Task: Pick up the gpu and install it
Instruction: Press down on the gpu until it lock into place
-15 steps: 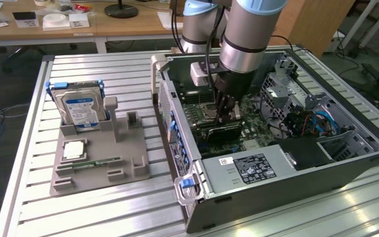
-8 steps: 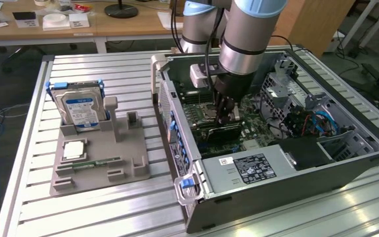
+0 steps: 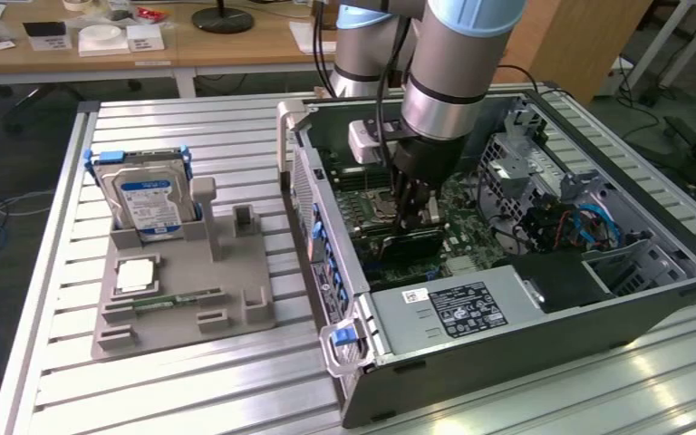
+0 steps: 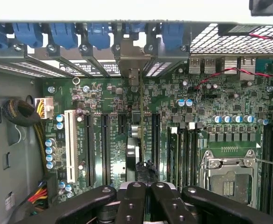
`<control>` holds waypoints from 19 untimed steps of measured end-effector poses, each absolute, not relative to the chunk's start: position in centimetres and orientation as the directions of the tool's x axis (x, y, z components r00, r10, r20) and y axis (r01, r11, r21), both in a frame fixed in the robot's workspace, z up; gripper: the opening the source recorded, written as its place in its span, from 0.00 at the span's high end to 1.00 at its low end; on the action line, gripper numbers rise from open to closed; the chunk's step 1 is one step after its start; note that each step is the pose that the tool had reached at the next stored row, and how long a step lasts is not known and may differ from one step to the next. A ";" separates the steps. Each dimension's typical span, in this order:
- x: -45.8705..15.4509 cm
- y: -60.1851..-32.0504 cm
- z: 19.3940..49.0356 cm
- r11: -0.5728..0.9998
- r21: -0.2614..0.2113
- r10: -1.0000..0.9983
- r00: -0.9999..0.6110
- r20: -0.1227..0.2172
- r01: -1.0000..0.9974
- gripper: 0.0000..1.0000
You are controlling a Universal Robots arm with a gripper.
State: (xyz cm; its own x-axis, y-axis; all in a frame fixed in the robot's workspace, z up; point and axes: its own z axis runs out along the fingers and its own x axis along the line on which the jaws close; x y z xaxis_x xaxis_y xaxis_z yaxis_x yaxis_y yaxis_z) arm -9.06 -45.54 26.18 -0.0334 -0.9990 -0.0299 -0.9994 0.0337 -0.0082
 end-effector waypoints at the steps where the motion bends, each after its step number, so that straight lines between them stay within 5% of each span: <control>1: -9.1 -45.5 26.1 0.034 -0.008 -0.999 -0.033 -0.030 -0.999 0.89; 19: -9.2 -45.5 31.2 0.034 -0.008 -0.999 -0.033 -0.030 -0.999 0.89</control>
State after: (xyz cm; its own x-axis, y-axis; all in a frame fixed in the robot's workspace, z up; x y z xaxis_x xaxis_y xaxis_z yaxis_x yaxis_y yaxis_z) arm -9.15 -45.55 31.23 -0.0335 -0.9990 -0.0299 -0.9994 0.0337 -0.0082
